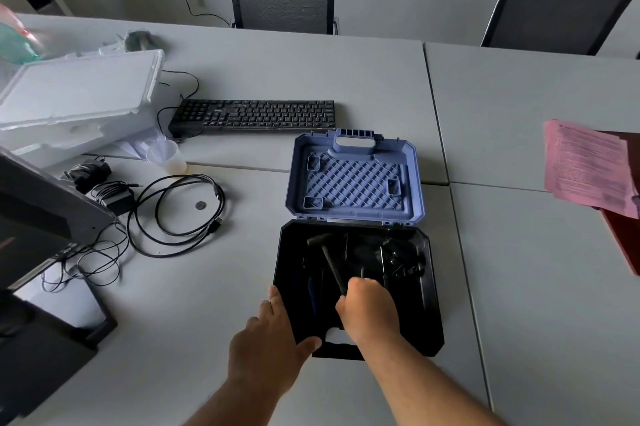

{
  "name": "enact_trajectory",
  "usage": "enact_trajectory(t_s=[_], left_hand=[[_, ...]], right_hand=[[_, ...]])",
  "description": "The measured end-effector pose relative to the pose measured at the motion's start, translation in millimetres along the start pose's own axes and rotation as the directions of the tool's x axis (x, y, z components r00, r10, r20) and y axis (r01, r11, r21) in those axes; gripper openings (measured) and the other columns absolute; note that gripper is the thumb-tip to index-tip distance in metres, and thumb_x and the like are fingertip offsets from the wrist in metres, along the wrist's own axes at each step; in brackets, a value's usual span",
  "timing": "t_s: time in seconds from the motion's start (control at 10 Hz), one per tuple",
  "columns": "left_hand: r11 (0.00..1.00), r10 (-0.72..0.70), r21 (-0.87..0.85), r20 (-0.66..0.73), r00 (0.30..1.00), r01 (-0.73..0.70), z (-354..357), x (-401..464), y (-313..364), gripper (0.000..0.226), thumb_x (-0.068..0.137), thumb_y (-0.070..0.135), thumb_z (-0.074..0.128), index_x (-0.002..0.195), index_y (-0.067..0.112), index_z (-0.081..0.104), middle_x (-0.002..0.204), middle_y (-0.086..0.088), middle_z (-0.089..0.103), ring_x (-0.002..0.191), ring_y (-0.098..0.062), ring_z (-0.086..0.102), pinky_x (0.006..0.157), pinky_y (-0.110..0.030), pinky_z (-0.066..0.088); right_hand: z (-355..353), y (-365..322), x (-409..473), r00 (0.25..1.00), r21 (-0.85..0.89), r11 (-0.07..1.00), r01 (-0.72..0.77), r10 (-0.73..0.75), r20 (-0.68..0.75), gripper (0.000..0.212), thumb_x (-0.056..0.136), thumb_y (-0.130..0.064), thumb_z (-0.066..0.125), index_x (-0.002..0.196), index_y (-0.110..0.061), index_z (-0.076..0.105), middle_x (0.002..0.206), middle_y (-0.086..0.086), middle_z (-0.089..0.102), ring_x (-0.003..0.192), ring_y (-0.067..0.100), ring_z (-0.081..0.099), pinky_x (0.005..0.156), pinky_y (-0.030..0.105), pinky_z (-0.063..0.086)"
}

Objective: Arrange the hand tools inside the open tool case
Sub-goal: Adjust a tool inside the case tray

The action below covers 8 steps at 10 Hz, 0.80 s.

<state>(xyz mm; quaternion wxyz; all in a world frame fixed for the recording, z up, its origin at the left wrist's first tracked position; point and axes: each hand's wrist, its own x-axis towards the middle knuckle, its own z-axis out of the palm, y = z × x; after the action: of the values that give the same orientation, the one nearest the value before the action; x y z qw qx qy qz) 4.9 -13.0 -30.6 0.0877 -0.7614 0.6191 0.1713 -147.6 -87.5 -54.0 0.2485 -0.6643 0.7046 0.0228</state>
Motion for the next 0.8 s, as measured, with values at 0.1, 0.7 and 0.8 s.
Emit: enact_trajectory(t_s=[0.1, 0.7, 0.8], left_hand=[[1.0, -0.003, 0.007, 0.005, 1.0, 0.003, -0.9, -0.2, 0.0, 0.113, 0.077, 0.083, 0.041, 0.153, 0.01, -0.001, 0.137, 0.004, 0.047, 0.11, -0.017, 0.058, 0.075, -0.031, 0.052], [0.999, -0.037, -0.008, 0.053, 0.998, 0.037, -3.7, 1.6, 2.7, 0.113, 0.077, 0.081, 0.045, 0.153, 0.011, 0.0, 0.139, 0.004, 0.046, 0.112, -0.018, 0.058, 0.077, -0.032, 0.051], [0.999, -0.04, 0.004, 0.058, 0.998, 0.04, -2.6, 0.1, 4.4, 0.114, 0.076, 0.081, 0.045, 0.153, 0.01, -0.001, 0.139, 0.003, 0.046, 0.112, -0.019, 0.058, 0.077, -0.033, 0.051]], right_hand=[[0.5, -1.9, 0.8, 1.0, -0.012, 1.0, -0.008, 0.008, -0.002, 0.027, 0.09, -0.014, 0.062, 0.067, -0.018, 0.048, 0.075, 0.004, 0.064, 0.063, 0.019, 0.063, 0.051, 0.028, 0.052], [6.3, -0.4, 2.7, 0.995, -0.128, 0.987, 0.095, -0.091, 0.042, 0.014, 0.091, -0.001, 0.057, 0.087, -0.013, 0.062, 0.085, 0.004, 0.065, 0.071, 0.02, 0.064, 0.06, 0.031, 0.056], [4.5, -3.6, 3.6, 0.996, -0.133, 0.988, 0.075, -0.067, 0.066, 0.014, 0.09, -0.001, 0.058, 0.086, -0.013, 0.063, 0.083, 0.005, 0.067, 0.072, 0.021, 0.065, 0.061, 0.032, 0.058]])
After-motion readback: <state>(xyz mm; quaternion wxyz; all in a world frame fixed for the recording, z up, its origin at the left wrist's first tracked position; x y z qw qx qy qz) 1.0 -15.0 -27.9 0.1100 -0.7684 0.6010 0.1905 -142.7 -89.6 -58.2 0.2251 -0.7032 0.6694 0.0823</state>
